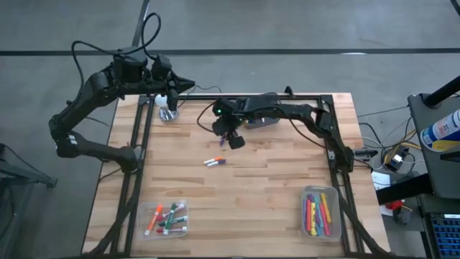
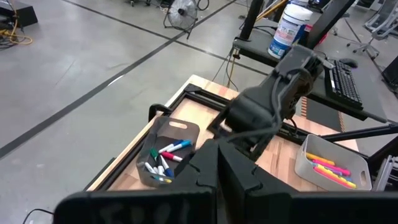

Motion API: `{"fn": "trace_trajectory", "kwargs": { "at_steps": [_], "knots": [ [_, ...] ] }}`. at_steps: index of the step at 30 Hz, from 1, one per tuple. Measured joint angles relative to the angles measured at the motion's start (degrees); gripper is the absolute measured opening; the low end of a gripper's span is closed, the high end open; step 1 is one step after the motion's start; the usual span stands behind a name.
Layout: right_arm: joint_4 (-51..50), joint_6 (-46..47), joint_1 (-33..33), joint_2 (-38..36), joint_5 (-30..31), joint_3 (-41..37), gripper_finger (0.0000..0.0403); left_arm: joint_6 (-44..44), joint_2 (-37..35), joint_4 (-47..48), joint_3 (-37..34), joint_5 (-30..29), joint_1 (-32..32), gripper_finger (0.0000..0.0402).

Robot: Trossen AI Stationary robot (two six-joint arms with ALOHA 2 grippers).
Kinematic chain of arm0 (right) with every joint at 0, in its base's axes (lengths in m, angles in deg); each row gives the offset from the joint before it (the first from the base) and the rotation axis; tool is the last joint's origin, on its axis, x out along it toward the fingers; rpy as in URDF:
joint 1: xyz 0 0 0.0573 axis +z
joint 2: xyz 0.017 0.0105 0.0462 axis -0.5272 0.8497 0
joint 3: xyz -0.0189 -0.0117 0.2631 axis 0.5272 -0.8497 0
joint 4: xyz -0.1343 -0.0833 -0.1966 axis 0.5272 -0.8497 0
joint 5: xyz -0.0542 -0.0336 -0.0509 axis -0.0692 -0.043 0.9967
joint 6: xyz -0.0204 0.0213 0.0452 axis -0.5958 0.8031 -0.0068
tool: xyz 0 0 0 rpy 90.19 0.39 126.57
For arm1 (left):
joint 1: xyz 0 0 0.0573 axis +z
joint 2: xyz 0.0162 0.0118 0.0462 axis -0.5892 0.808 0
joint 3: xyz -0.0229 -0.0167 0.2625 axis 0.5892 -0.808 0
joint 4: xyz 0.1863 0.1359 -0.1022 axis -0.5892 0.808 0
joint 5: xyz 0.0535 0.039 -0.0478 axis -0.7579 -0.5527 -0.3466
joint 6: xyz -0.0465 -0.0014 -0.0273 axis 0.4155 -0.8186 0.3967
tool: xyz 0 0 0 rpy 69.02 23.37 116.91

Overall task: Pick & Place Markers
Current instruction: Put the top small purple highlighter pen into the black bin

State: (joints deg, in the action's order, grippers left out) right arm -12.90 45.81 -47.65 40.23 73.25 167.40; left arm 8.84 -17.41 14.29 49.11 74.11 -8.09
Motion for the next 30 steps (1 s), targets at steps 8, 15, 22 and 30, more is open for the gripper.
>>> {"fn": "trace_trajectory", "kwargs": {
  "at_steps": [8,15,22,30],
  "knots": [
    [1.8,-1.4,-0.1,5.3,2.1,-0.1,0.0124,0.3,0.1,0.2,0.0,0.0,0.0,0.0007],
    [0.7,-1.4,0.2,8.7,4.8,0.4,0.0116,-0.1,0.2,0.2,0.0,0.0,0.0,0.0007],
    [1.5,-1.3,0.3,10.8,9.0,0.3,0.0118,-0.1,0.2,0.6,0.0,0.0,0.0,0.0007],
    [0.9,6.5,0.6,11.5,9.0,0.3,0.0102,-0.1,0.1,0.7,0.0,0.0,0.0,0.0007]
  ]
}}
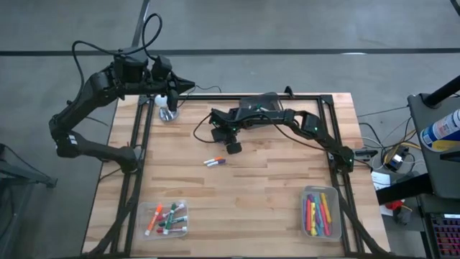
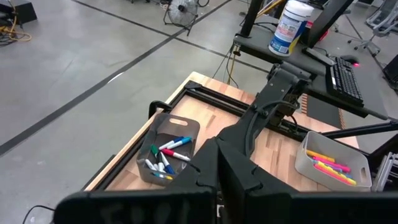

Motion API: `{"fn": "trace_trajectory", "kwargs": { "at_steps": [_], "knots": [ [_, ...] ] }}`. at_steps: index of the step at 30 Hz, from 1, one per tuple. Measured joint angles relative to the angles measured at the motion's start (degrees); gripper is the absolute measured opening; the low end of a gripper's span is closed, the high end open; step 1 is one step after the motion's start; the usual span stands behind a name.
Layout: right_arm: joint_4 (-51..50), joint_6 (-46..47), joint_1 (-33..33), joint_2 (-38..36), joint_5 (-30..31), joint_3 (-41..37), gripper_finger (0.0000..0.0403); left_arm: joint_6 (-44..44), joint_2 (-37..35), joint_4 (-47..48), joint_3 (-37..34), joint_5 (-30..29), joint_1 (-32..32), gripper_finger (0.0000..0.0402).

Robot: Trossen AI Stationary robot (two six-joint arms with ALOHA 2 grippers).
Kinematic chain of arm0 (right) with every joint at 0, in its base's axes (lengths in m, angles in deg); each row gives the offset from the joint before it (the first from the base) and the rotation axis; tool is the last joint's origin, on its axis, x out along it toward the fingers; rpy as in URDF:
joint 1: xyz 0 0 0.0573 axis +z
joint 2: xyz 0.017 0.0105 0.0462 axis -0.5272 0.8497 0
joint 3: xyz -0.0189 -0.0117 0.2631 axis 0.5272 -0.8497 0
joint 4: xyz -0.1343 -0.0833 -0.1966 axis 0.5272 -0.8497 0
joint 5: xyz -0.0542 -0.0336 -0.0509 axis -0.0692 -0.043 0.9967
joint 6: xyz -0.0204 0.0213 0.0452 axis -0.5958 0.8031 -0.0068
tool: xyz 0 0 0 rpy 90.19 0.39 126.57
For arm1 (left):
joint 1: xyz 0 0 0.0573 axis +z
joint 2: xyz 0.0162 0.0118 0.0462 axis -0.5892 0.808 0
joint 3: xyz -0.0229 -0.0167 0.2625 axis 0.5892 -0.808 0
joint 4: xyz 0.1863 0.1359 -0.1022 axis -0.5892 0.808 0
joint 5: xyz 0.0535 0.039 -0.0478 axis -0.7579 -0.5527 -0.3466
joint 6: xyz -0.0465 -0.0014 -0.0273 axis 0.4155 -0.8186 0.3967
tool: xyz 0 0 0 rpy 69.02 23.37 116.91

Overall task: Pick & Place Markers
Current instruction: Put the top small purple highlighter pen into the black bin

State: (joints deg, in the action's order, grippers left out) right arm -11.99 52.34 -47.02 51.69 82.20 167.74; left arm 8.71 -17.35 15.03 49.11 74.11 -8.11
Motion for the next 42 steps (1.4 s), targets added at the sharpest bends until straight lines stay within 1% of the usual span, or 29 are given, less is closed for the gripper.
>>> {"fn": "trace_trajectory", "kwargs": {
  "at_steps": [3,8,13,16,18,21,25,28,31,34,37,39,40,42],
  "knots": [
    [-1.2,6.2,0.1,0.2,-0.2,0.8,0.0084,0.0,0.0,0.1,0.0,0.0,0.0,0.0007],
    [-2.0,11.4,0.3,0.2,-0.7,1.5,0.0028,0.0,0.0,0.1,0.0,0.0,0.0,0.0007],
    [-3.5,20.3,0.4,0.2,-1.7,4.9,0.0025,0.0,0.0,0.1,0.0,0.0,0.0,0.0007],
    [-5.9,24.2,0.3,-0.8,-1.4,8.8,0.0025,0.0,0.0,0.1,0.0,0.0,0.0,0.0007],
    [-8.9,26.0,0.2,-1.3,0.6,12.2,0.0025,0.0,0.0,0.1,0.0,0.0,0.0,0.0007],
    [-15.5,26.9,-0.2,-2.1,5.5,16.4,0.0025,0.0,0.0,0.1,0.0,0.0,0.0,0.0007],
    [-26.4,27.1,-1.5,-2.4,11.9,21.7,0.0025,0.0,0.0,0.1,0.0,0.0,0.0,0.0007],
    [-32.8,29.0,-3.1,-2.6,16.5,23.7,0.0025,0.0,0.0,0.1,0.0,0.0,0.0,0.0007],
    [-37.2,31.8,-4.9,-2.6,18.5,24.3,0.0025,0.0,0.0,0.1,0.0,0.0,0.0,0.0007],
    [-40.8,35.4,-7.0,-2.6,18.4,24.3,0.0025,0.5,0.0,0.2,0.0,0.0,0.0,0.0007],
    [-43.4,38.5,-9.5,-2.6,16.3,24.0,0.0025,2.2,0.0,0.4,0.0,0.0,0.0,0.0007],
    [-44.7,40.1,-10.9,-2.6,16.1,23.8,0.0025,3.2,0.0,0.8,0.0,0.0,0.0,0.0007],
    [-45.2,40.7,-11.5,-2.6,15.2,23.7,0.0025,3.5,0.0,1.1,0.0,0.0,0.0,0.0007],
    [-45.3,42.1,-12.9,-2.6,10.9,23.6,0.0025,3.8,0.0,1.7,0.0,0.0,0.0,0.0007]
  ]
}}
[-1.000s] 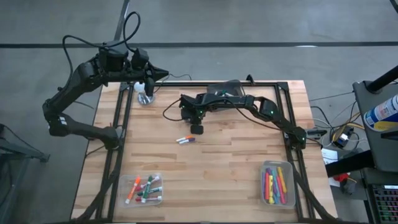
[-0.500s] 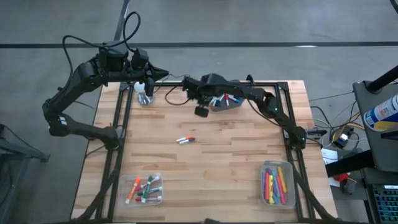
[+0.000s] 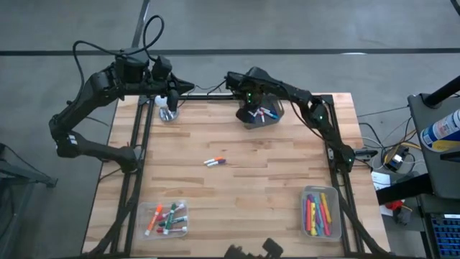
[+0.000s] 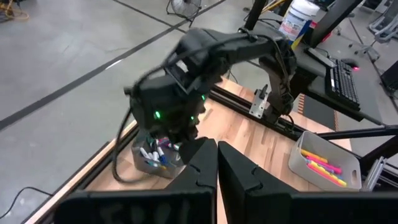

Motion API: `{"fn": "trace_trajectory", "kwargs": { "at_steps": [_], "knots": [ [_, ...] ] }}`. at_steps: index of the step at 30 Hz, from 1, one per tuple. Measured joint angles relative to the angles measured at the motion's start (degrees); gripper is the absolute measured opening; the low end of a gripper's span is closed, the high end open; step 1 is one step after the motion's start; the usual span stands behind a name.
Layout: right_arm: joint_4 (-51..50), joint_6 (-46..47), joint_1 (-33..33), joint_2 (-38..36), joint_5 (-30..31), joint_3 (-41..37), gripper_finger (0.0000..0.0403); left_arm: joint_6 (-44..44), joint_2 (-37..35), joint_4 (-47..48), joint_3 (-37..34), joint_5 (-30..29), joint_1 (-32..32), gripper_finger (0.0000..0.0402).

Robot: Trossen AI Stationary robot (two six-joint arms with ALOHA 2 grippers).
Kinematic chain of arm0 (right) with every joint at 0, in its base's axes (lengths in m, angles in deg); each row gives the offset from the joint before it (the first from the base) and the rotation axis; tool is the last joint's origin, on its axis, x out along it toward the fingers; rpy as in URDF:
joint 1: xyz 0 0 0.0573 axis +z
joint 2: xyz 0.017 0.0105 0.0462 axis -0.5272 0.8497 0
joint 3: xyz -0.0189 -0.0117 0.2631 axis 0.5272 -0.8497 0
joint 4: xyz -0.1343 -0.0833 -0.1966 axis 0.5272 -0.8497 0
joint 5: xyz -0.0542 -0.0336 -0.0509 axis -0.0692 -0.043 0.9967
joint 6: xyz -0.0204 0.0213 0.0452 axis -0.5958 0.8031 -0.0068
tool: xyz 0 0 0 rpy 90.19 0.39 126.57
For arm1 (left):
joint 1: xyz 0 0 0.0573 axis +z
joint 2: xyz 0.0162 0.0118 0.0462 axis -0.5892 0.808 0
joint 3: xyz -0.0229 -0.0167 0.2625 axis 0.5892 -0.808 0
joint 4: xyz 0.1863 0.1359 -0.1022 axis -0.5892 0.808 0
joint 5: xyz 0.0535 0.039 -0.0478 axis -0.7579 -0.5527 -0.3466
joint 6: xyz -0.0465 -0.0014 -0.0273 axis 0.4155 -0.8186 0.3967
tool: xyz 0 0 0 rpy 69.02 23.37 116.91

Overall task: Pick & Place Markers
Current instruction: Put the top small purple highlighter pen into the black bin

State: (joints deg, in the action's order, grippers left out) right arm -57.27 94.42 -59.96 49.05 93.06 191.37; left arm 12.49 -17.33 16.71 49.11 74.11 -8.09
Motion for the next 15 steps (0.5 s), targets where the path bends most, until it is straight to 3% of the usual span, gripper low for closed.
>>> {"fn": "trace_trajectory", "kwargs": {
  "at_steps": [3,15],
  "knots": [
    [0.4,2.3,-2.1,0.0,-5.6,-1.0,0.0025,0.3,0.0,0.4,0.0,0.0,0.0,0.0007],
    [5.0,2.8,-6.8,0.9,-6.0,-8.0,0.0037,2.4,0.0,0.6,0.0,0.0,0.0,0.0007]
  ]
}}
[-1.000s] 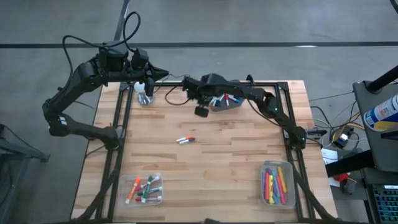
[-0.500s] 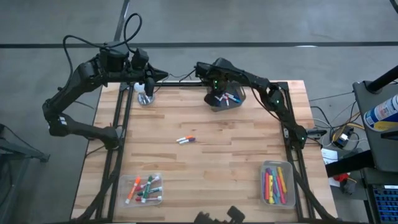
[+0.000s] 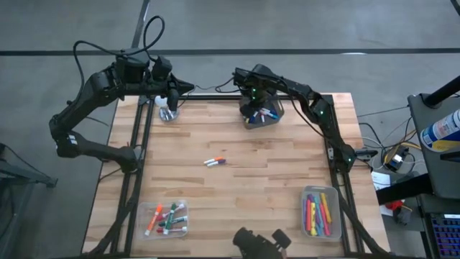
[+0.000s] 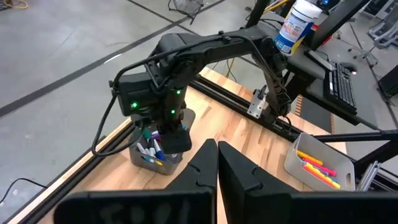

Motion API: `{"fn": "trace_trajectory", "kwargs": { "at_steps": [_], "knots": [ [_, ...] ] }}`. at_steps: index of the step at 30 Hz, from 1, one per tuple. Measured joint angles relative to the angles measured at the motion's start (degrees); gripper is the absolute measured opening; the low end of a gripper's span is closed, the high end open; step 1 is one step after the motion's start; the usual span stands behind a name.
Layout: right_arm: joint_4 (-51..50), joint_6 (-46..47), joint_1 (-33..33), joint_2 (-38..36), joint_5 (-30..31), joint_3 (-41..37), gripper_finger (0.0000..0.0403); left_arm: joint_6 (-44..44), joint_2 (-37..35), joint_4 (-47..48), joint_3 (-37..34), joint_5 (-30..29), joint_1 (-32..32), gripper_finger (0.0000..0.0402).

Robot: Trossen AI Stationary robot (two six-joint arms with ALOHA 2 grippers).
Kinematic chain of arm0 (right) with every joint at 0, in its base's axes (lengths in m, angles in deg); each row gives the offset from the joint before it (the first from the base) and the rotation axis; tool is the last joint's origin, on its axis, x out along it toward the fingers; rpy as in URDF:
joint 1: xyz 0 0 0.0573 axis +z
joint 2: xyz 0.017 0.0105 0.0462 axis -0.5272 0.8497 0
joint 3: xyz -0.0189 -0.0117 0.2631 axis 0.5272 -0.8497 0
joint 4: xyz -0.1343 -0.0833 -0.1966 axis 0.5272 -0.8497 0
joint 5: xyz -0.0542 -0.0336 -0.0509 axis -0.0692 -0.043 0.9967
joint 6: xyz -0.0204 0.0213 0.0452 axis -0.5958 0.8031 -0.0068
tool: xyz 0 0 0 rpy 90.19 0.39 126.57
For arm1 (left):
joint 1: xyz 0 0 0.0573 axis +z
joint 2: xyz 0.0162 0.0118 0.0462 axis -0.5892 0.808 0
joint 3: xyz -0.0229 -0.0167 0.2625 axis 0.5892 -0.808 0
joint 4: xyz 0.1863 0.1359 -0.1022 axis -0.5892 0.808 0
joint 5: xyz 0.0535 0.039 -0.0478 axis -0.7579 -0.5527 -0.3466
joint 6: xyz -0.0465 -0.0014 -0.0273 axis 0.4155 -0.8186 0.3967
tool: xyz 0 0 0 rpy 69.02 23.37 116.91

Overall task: Pick & Place Markers
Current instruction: Put the top small purple highlighter pen into the black bin, then put the small orange highlighter pen into the black bin

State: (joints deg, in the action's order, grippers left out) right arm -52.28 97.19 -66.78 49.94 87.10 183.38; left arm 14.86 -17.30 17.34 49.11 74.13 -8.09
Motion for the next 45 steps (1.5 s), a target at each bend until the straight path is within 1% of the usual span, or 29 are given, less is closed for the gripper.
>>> {"fn": "trace_trajectory", "kwargs": {
  "at_steps": [2,4,9,12,14,16,20,23,26,30,34,36,40,42,43,45],
  "knots": [
    [0.0,0.6,-0.3,0.0,0.3,-0.6,0.0048,-0.6,0.0,0.0,0.0,-0.3,0.0,0.0007],
    [0.0,2.4,-0.3,0.0,2.2,-0.7,0.0063,-1.3,0.0,0.0,0.0,-1.0,0.0,0.0007],
    [-1.1,3.4,0.1,-1.8,2.6,-0.7,0.0116,0.2,0.1,-0.5,0.0,-1.2,0.0,0.0007],
    [-4.9,1.9,0.5,-3.5,1.4,-0.7,0.0142,2.5,0.6,-0.6,0.0,-1.3,0.0,0.0007],
    [-4.8,1.2,1.2,-5.1,0.7,-1.2,0.0152,3.0,1.2,0.5,0.0,-1.2,0.0,0.0007],
    [-5.0,2.6,2.3,-8.0,-0.8,-2.0,0.0157,3.3,2.2,2.4,0.0,-1.2,-0.1,0.0007],
    [-4.7,4.1,4.7,-15.1,-1.0,-3.2,0.0155,4.1,5.1,3.7,-1.8,-1.2,-0.1,0.0007],
    [-1.9,1.6,6.5,-19.7,-0.2,-4.8,0.0147,3.0,7.2,3.8,-3.8,-0.4,-0.1,0.0016],
    [1.6,-0.3,8.7,-25.4,-0.2,-6.6,0.0138,3.0,9.5,3.7,-5.4,2.2,-0.1,0.0041],
    [6.0,-0.4,10.4,-31.6,-0.3,-9.1,0.0126,3.2,12.6,3.6,-8.6,3.6,-0.8,0.0092],
    [6.1,-0.4,11.7,-37.1,-0.2,-9.7,0.0117,5.8,15.6,2.8,-12.0,3.8,-2.1,0.0137],
    [6.1,-0.2,11.9,-39.9,-0.4,-9.9,0.0114,6.2,16.7,1.2,-14.1,3.0,-3.0,0.0147],
    [7.1,-0.5,12.2,-45.0,-0.2,-11.1,0.0109,7.7,18.6,-2.2,-18.1,0.6,-5.2,0.0151],
    [9.6,-2.8,12.6,-48.2,-2.0,-12.3,0.0109,7.6,19.2,-4.9,-20.3,0.4,-6.6,0.0151],
    [11.3,-3.9,12.7,-49.8,-4.1,-13.4,0.0110,7.6,19.3,-6.4,-21.5,0.3,-7.3,0.0151],
    [16.1,-6.4,12.8,-53.0,-10.5,-16.9,0.0112,7.6,19.4,-10.1,-23.8,-0.2,-8.8,0.0151]
  ]
}}
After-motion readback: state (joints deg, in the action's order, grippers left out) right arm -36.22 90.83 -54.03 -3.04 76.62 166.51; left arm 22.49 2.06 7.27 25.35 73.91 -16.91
